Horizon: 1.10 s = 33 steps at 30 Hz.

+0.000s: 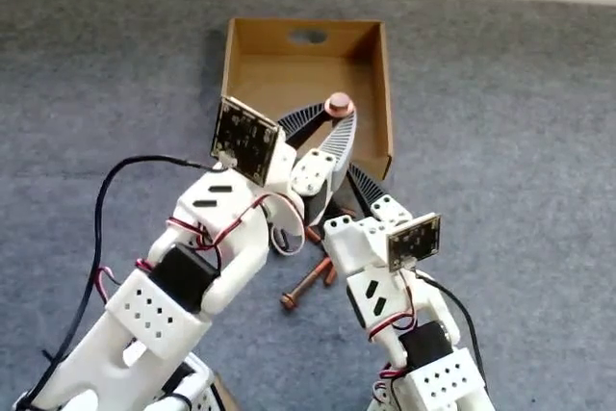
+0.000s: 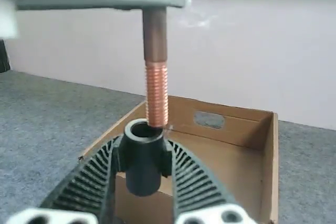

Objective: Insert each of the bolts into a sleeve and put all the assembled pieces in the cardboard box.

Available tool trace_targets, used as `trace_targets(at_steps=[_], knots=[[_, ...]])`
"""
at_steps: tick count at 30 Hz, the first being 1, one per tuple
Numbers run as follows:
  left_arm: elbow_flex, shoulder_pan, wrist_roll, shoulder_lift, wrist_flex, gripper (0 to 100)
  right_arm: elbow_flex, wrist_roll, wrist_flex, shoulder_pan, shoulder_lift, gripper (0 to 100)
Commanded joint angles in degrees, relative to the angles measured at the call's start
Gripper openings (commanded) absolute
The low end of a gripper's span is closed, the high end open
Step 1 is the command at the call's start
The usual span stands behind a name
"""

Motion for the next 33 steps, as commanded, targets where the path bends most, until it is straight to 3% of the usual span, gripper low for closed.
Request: trace_targets(at_steps=[1,22,28,33], knots=[[-0.04,0.66,0.18,-0.57,-0.53,1,5.14,0.62,-1.19,-0.31,-0.75,0.9],[6.55,0.57,0.0,-7.34,-0.53,1,5.14,0.62,-1.19,-0.31,-0.75,0.9],[10.24,0.66,-10.37,-7.43,-0.62,1,5.14,0.62,-1.19,-0.31,-0.75,0.9],[13.49,0.66,-10.55,-7.87,-0.62,1,5.14,0.62,-1.19,-0.31,-0.75,0.9]])
